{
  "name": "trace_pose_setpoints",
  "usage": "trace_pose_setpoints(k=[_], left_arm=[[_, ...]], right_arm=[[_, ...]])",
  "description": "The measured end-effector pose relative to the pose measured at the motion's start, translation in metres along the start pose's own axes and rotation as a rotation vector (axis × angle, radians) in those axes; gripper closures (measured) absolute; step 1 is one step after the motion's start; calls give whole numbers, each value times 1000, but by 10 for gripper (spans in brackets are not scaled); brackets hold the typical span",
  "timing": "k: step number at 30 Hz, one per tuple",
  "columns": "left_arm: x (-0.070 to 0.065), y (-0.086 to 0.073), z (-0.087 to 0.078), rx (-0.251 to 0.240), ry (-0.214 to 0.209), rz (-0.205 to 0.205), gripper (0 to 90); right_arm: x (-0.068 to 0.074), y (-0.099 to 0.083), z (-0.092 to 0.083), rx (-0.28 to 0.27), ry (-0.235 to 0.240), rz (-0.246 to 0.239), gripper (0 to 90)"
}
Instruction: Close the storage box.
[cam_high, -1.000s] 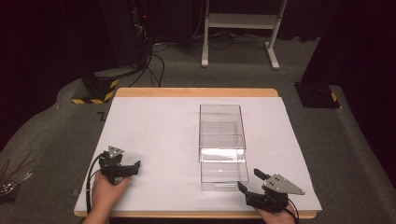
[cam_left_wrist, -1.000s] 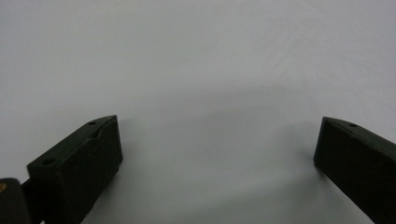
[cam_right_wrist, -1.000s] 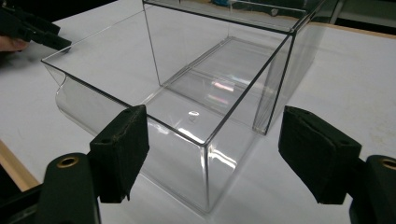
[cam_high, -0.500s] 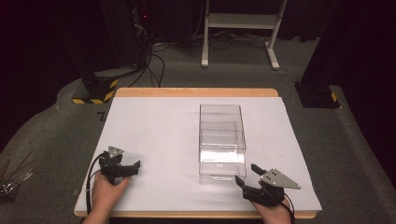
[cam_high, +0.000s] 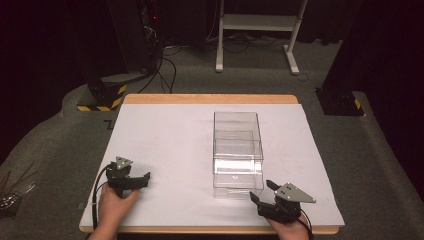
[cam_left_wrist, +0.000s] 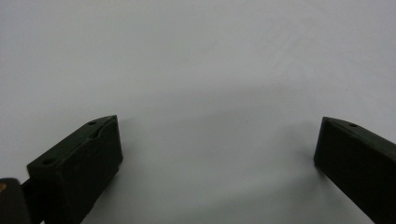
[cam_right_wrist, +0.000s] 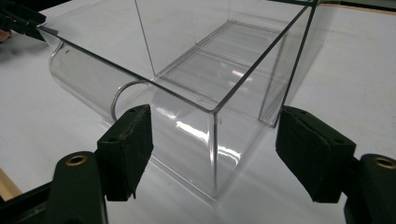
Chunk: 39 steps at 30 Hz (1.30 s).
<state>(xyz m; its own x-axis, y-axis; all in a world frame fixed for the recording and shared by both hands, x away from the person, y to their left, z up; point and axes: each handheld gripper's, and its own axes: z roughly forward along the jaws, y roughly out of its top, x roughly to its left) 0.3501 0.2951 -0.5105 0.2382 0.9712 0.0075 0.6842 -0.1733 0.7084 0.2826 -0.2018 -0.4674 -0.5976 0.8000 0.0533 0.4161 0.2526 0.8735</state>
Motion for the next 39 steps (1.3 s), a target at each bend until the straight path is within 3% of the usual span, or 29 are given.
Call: trace_pose_setpoints(k=[11, 20, 39], left_arm=[[0, 0, 0, 0, 0, -1, 12], [0, 0, 0, 0, 0, 0, 12], [0, 0, 0, -1, 0, 0, 12]], right_arm=[[0, 5, 8, 4, -26, 7, 248], [-6, 9, 17, -5, -62, 26, 153], [-25, 21, 42, -19, -79, 51, 155]])
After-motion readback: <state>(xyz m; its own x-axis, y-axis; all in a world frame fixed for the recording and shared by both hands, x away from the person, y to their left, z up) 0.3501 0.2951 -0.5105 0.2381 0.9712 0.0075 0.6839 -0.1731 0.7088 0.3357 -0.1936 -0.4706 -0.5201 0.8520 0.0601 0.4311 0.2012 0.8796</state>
